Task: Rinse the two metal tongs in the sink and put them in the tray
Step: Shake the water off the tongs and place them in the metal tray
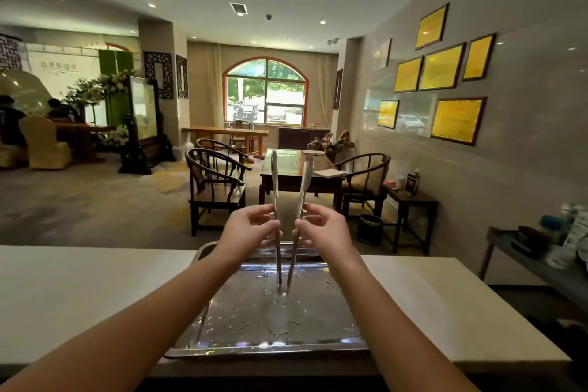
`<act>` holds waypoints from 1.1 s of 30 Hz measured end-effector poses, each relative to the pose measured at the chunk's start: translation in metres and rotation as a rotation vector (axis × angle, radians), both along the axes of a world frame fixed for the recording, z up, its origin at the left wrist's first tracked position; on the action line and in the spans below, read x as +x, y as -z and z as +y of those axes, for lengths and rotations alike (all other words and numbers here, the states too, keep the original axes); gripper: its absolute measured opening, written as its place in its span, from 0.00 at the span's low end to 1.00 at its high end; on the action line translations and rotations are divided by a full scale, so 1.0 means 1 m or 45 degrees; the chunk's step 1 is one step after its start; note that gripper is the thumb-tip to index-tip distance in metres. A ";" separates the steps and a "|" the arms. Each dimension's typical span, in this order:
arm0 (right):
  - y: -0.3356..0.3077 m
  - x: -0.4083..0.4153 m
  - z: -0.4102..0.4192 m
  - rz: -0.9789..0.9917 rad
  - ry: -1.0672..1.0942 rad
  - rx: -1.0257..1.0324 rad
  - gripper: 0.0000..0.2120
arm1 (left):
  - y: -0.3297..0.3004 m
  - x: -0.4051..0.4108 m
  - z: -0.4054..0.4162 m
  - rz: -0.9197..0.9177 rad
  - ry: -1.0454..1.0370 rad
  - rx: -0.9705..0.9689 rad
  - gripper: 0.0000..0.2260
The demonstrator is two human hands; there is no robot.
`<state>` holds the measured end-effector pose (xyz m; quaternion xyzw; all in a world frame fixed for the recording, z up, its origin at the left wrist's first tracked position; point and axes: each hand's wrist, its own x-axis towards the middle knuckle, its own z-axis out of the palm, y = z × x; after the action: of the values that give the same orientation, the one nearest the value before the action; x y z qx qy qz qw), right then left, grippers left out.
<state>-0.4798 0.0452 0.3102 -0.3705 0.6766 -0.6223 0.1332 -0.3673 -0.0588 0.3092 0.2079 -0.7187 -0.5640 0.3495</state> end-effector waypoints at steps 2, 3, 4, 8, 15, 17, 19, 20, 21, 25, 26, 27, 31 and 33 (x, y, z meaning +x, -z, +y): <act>0.012 -0.009 -0.008 -0.146 0.009 0.027 0.19 | 0.013 -0.010 -0.005 -0.033 -0.070 0.049 0.11; 0.019 -0.013 -0.012 -0.207 0.015 0.052 0.18 | 0.021 -0.015 -0.006 -0.048 -0.114 0.087 0.09; 0.027 -0.016 -0.015 -0.256 0.019 0.089 0.16 | 0.030 -0.019 -0.006 -0.062 -0.148 0.142 0.08; 0.066 -0.028 -0.027 -0.436 0.056 0.236 0.11 | 0.069 -0.032 -0.003 -0.148 -0.185 0.351 0.05; 0.121 -0.030 -0.042 -0.417 0.148 0.473 0.06 | 0.115 -0.033 -0.010 -0.359 -0.165 0.409 0.06; 0.129 -0.030 -0.042 -0.377 0.149 0.529 0.05 | 0.122 -0.033 -0.013 -0.445 -0.149 0.373 0.05; 0.135 -0.031 -0.043 -0.319 0.146 0.584 0.05 | 0.128 -0.035 -0.015 -0.488 -0.148 0.367 0.05; 0.136 -0.032 -0.044 -0.287 0.153 0.610 0.07 | 0.131 -0.036 -0.015 -0.499 -0.153 0.364 0.05; 0.136 -0.032 -0.045 -0.257 0.162 0.630 0.08 | 0.133 -0.037 -0.016 -0.508 -0.159 0.359 0.06; 0.137 -0.033 -0.048 -0.162 0.179 0.696 0.08 | 0.133 -0.039 -0.019 -0.570 -0.176 0.283 0.06; 0.137 -0.033 -0.048 -0.156 0.183 0.702 0.08 | 0.131 -0.039 -0.020 -0.595 -0.176 0.260 0.06; 0.138 -0.033 -0.049 -0.146 0.186 0.708 0.08 | 0.130 -0.039 -0.021 -0.619 -0.170 0.235 0.05; 0.140 -0.032 -0.049 -0.071 0.195 0.743 0.08 | 0.130 -0.041 -0.024 -0.674 -0.159 0.146 0.07; 0.138 -0.031 -0.048 -0.016 0.211 0.774 0.07 | 0.131 -0.040 -0.023 -0.673 -0.162 0.120 0.05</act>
<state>-0.5113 -0.0033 0.1718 -0.2534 0.8587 -0.4026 0.1908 -0.4075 -0.0818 0.1784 0.4088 -0.7434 -0.4999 0.1744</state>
